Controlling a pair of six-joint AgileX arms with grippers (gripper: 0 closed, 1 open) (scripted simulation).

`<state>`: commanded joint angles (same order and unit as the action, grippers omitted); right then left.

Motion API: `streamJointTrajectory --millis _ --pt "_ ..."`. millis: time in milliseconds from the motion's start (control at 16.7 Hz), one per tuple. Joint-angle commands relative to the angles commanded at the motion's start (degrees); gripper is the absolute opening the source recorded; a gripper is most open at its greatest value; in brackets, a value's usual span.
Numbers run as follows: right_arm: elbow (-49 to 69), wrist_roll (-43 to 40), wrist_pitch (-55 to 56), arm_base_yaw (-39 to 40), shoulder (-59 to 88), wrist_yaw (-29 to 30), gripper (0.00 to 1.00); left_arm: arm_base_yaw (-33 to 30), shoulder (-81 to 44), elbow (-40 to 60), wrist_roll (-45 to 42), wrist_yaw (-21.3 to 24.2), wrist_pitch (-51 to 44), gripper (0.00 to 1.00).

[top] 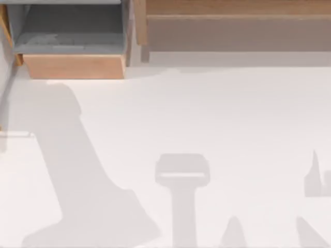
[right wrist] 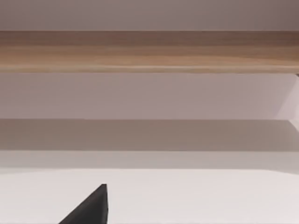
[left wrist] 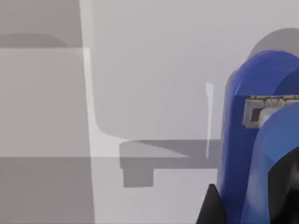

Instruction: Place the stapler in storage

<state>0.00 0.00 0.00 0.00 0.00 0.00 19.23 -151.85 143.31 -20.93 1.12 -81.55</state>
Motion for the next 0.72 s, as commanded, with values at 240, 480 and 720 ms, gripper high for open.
streamJointTrajectory --millis 240,480,720 --pt "0.0 0.0 0.0 0.0 0.0 0.0 1.00 0.0 0.0 0.0 0.0 0.0 0.0 0.60" --pt "0.0 0.0 0.0 0.0 0.0 0.0 1.00 0.0 0.0 0.0 0.0 0.0 0.0 0.90" --pt "0.0 0.0 0.0 0.0 0.0 0.0 1.00 0.0 0.0 0.0 0.0 0.0 0.0 1.00"
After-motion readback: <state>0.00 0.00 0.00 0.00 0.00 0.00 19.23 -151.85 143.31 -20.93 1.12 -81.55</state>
